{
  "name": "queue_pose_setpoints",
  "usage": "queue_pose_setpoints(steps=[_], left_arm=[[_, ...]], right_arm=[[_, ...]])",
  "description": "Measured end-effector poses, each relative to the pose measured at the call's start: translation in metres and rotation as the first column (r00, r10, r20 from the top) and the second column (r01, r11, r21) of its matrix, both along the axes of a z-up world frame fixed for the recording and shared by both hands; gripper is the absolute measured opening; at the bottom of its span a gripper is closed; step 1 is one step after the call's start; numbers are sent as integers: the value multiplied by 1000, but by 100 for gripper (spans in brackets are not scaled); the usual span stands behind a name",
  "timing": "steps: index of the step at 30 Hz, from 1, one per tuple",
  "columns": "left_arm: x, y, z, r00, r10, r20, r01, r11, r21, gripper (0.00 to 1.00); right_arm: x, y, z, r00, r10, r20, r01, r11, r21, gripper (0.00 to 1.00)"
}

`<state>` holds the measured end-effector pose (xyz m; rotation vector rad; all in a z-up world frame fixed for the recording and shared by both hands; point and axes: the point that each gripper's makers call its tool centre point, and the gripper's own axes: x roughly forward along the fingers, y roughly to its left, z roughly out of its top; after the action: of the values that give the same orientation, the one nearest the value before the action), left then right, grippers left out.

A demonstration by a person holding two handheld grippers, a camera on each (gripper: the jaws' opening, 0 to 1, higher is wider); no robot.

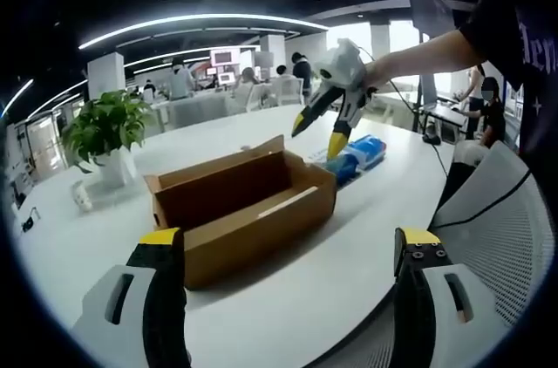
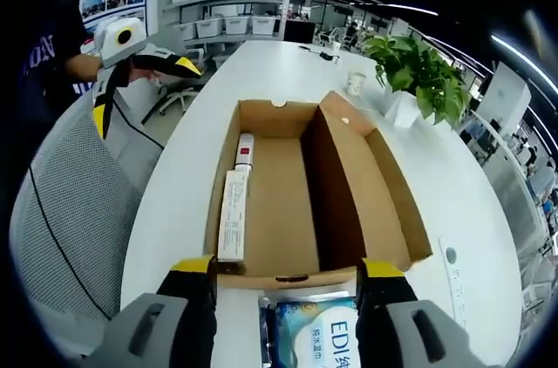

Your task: Operate the shoe box by opening the lid, removing the specified soft item, and placing it in the target area until the item is outside and the box remains undamaged.

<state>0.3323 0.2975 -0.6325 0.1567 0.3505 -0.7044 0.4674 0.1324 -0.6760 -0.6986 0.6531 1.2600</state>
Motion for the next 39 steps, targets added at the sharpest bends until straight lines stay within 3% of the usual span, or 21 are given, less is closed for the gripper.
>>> queue_pose_setpoints(steps=[13, 26, 39], left_arm=[[1, 2, -1, 1000, 9, -2, -9, 1000, 0, 99], [2, 4, -1, 1000, 17, -2, -17, 1000, -1, 99], [3, 6, -1, 1000, 26, -1, -26, 1000, -4, 99]], right_arm=[[2, 15, -15, 996, 90, -2, -90, 994, -61, 62], [-1, 25, -34, 987, 154, -41, -158, 980, -118, 62], [-2, 37, -47, 981, 175, -81, -184, 974, -130, 61]])
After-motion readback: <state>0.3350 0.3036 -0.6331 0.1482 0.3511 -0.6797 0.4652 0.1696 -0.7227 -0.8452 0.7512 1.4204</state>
